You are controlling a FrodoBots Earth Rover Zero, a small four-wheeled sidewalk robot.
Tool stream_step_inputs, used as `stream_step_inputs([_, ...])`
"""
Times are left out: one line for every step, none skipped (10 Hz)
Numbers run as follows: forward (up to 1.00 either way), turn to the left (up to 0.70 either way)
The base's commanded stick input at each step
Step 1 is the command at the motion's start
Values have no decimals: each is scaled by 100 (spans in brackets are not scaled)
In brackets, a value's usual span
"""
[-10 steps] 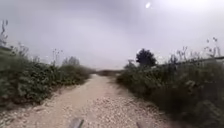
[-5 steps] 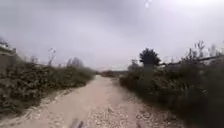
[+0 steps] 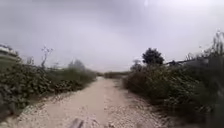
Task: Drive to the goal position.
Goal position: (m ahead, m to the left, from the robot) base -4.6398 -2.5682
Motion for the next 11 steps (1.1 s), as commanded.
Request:
stream_step_inputs([85,0])
stream_step_inputs([85,0])
stream_step_inputs([85,0])
stream_step_inputs([85,0])
stream_step_inputs([85,0])
stream_step_inputs([85,0])
stream_step_inputs([85,0])
stream_step_inputs([85,0])
stream_step_inputs([85,0])
stream_step_inputs([85,0])
stream_step_inputs([85,0])
